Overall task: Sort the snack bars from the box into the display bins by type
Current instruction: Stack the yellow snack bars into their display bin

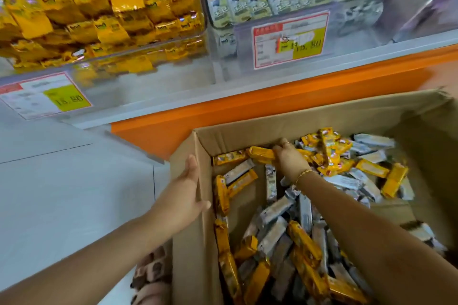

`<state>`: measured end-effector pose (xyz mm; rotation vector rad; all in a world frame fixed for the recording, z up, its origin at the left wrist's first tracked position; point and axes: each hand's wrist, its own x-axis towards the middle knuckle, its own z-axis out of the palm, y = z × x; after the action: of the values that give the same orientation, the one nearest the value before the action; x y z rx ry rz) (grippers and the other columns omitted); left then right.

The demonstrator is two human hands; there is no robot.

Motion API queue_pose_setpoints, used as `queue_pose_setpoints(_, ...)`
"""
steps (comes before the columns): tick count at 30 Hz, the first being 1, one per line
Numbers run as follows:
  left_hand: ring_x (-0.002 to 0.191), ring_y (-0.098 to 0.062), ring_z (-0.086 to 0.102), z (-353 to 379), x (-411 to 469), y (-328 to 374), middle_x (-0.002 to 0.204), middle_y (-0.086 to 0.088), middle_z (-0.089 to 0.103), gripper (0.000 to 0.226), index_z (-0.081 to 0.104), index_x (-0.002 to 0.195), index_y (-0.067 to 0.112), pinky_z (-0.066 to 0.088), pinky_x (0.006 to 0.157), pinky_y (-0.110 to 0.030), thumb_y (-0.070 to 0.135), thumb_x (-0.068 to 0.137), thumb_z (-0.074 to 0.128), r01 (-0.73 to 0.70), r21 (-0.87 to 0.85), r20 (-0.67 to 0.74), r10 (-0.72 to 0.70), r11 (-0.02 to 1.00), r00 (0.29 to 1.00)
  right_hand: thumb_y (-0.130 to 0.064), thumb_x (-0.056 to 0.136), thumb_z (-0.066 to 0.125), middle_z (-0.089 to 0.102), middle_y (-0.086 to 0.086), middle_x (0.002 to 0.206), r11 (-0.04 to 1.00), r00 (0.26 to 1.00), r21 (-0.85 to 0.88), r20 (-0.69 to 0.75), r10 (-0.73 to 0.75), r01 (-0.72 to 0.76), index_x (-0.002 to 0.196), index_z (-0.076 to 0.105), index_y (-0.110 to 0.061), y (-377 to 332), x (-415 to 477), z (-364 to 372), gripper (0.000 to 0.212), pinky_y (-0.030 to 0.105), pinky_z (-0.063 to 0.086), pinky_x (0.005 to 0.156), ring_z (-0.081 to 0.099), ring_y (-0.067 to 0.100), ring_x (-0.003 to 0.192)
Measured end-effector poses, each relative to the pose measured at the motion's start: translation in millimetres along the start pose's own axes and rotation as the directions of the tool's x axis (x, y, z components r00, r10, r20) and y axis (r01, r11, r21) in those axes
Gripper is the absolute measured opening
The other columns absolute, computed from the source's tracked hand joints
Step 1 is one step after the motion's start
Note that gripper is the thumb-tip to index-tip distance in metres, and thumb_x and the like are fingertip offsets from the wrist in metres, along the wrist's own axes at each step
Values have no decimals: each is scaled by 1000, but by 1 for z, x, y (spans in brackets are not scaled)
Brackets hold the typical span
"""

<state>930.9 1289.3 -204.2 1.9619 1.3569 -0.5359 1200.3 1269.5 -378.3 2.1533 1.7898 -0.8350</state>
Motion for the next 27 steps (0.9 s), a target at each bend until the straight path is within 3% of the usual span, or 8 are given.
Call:
queue_pose_setpoints(2, 134, -18, 40, -1, -2, 3, 159, -5, 4, 101, -29, 144, 11, 35, 102, -22, 32, 94, 56, 3, 29, -2, -3, 1000, 1000, -14, 65, 85, 40, 12, 134, 1000, 1000, 3, 18, 24, -24, 126, 45, -8, 0, 1, 7, 74, 39, 49, 91, 53, 34, 116)
queue_pose_setpoints(5, 131, -17, 44, -3, -5, 7, 159, -6, 7, 100, -30, 143, 9, 37, 101, -21, 34, 95, 54, -5, 86, -14, 6, 996, 1000, -15, 92, 58, 46, 11, 133, 996, 991, -49, -117, 65, -71, 123, 50, -7, -3, -7, 25, 33, 36, 49, 74, 56, 31, 110)
queue_pose_setpoints(9, 122, -17, 53, -5, -6, 9, 152, -10, 32, 99, -30, 142, 6, 42, 97, -23, 35, 95, 52, -4, 146, -18, 6, 989, 1000, -18, 84, 66, 43, 9, 141, 987, 976, 21, -147, 161, -160, 133, 48, -14, 9, -13, 39, 52, 37, 51, 80, 53, 31, 113)
queue_pose_setpoints(14, 121, -18, 52, -9, -6, 7, 159, -10, 14, 101, -28, 144, 5, 44, 96, -24, 38, 94, 54, -19, 207, -11, 21, 978, 1000, -21, 86, 60, 57, 9, 123, 978, 956, 124, -225, 190, -166, 119, 62, -17, 10, -14, 26, 33, 35, 49, 79, 54, 30, 109)
queue_pose_setpoints(18, 118, -17, 55, -13, -10, 12, 154, -11, 27, 103, -29, 143, 4, 45, 92, -22, 38, 94, 55, -12, 226, 18, 8, 974, 1000, -25, 79, 69, 69, 9, 95, 969, 960, 128, -164, 229, -209, 108, 64, -15, 4, -24, 17, 30, 33, 51, 67, 65, 29, 88)
queue_pose_setpoints(21, 129, -20, 46, -17, -13, 15, 159, -12, 5, 107, -27, 143, 3, 41, 97, -24, 41, 91, 59, 2, 170, 36, -8, 986, 999, -27, 82, 68, 71, 8, 89, 963, 955, 205, -206, 215, -173, 97, 69, -13, -3, -40, 6, 21, 28, 43, 61, 66, 27, 84)
queue_pose_setpoints(23, 137, -22, 35, -18, -11, 15, 159, -11, -9, 111, -23, 145, 4, 36, 103, -26, 45, 87, 62, 23, 79, 27, -25, 997, 999, -24, 79, 71, 66, 4, 70, 924, 934, 365, -274, 228, -118, 78, 69, -14, -8, -57, -5, 10, 23, 37, 52, 61, 18, 65)
queue_pose_setpoints(27, 142, -22, 27, -21, -10, 21, 159, -7, 14, 98, 6, 152, 12, 30, 110, -33, 45, 83, 67, -85, -188, -155, 56, 978, 986, -19, 75, 77, 49, -5, 47, 742, 885, 668, -378, 272, 58, 69, 70, -7, -40, -104, -41, 15, 15, 28, 41, 41, 6, 41)
